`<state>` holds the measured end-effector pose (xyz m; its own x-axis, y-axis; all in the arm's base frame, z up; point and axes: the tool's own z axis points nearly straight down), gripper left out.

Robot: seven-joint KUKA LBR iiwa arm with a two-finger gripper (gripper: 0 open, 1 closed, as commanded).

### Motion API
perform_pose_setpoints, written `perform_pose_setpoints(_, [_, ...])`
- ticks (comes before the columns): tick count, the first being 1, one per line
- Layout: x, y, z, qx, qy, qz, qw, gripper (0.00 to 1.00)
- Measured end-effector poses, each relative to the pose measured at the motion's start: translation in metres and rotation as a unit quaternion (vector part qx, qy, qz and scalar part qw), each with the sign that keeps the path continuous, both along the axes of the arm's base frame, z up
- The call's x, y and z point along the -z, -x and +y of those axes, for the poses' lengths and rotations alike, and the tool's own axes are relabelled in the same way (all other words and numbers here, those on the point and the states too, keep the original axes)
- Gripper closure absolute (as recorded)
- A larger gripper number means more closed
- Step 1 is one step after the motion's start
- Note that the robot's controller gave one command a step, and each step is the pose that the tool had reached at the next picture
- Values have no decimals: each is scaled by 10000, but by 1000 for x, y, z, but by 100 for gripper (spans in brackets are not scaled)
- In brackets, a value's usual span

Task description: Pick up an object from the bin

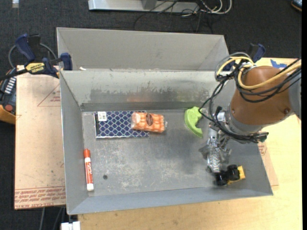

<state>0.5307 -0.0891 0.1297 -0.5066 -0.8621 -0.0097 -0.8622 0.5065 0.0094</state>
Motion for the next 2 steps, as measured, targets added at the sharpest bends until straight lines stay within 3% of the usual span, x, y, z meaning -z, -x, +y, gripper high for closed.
perform_pose_setpoints(2, [-19, 1, 1, 7, -8, 23, 10000, 100])
